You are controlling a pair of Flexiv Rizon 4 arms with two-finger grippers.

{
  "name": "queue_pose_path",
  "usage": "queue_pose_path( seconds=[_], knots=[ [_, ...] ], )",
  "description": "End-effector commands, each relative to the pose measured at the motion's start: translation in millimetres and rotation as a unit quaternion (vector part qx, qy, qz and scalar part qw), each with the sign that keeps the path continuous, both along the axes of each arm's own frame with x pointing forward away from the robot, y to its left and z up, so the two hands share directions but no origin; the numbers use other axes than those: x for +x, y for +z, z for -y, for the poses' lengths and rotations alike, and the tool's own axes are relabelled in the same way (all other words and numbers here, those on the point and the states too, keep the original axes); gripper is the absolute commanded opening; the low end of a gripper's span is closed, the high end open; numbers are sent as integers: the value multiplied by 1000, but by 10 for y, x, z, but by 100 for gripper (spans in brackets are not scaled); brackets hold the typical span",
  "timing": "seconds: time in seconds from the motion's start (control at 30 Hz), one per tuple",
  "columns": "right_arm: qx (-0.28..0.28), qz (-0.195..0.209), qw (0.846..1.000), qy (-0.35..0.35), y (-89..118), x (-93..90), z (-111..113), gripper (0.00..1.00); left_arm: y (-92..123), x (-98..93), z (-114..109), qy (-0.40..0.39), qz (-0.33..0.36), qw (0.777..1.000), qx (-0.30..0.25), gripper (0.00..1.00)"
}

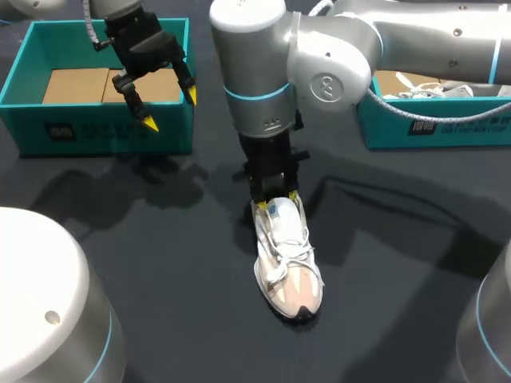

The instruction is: Take the shoe out of the shoebox, open the shoe tongue, remove and reinsert the insole, then place the shoe into the shoebox

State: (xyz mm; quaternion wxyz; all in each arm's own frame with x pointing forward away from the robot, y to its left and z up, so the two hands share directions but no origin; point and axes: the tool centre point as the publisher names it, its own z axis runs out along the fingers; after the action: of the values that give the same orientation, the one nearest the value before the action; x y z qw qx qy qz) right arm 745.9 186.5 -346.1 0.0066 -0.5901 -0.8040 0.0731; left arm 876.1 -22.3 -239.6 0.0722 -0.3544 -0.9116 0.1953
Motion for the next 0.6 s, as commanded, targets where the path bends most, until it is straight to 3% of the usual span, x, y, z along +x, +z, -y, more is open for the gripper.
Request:
queue_pose_path(
  seconds=[0.03, 0.27, 0.6],
  knots=[
    [7, -3, 1000, -3, -70, -19, -2, 61, 4, -6, -6, 0, 1, 1000, 1, 100],
    [13, -5, 1000, -7, -81, -58, -22, 100, 4, -6, -6, 0, 1, 1000, 1, 100],
    [6, 24, 1000, -10, 11, -134, -26, 100, 4, -6, -6, 0, 1, 1000, 1, 100]
  ],
)
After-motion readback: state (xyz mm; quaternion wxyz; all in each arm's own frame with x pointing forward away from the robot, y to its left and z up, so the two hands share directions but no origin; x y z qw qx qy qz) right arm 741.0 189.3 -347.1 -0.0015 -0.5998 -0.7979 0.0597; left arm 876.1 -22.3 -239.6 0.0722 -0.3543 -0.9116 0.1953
